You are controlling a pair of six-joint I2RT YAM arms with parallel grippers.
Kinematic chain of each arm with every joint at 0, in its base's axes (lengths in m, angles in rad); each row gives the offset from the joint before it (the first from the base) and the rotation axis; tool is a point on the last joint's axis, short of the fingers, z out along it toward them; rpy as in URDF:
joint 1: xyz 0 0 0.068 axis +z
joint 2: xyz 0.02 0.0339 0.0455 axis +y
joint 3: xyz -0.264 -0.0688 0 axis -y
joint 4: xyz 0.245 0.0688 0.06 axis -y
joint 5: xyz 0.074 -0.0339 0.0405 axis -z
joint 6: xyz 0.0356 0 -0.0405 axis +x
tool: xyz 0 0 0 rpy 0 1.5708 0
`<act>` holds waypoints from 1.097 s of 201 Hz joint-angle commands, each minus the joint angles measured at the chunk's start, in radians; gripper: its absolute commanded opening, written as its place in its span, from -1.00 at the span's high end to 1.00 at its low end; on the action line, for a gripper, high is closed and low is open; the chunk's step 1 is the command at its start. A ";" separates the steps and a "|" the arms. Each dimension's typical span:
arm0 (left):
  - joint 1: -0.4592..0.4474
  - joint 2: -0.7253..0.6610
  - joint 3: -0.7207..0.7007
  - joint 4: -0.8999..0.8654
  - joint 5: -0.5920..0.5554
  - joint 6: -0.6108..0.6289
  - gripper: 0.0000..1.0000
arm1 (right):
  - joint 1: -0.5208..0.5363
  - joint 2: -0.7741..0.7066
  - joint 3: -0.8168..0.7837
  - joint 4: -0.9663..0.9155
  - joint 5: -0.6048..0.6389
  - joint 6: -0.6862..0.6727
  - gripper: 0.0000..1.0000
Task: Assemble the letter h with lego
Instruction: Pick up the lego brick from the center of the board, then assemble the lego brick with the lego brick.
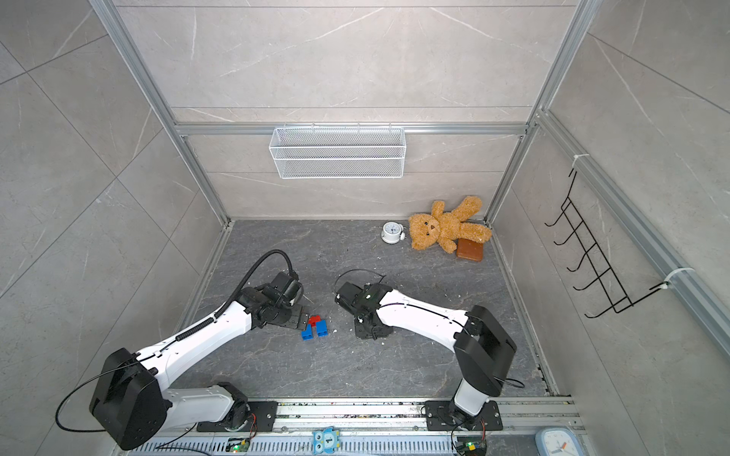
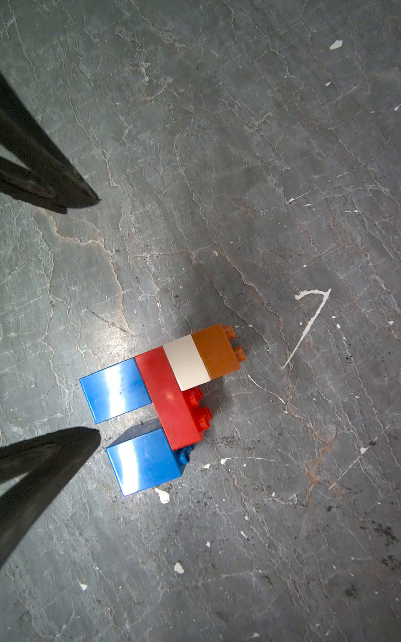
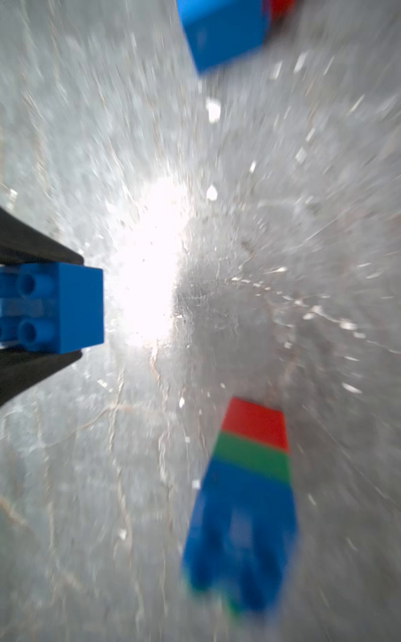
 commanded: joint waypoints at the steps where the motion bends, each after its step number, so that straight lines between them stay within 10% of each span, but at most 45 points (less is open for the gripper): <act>1: -0.003 -0.001 0.035 -0.017 0.002 0.014 -1.00 | -0.047 -0.018 0.073 -0.175 0.056 0.002 1.00; 69: -0.005 -0.001 0.034 -0.017 0.011 0.016 -1.00 | -0.263 0.040 0.173 -0.215 -0.009 -0.126 1.00; 220: -0.008 -0.005 0.034 -0.019 0.004 0.017 -1.00 | -0.346 0.118 0.099 -0.084 -0.072 -0.183 1.00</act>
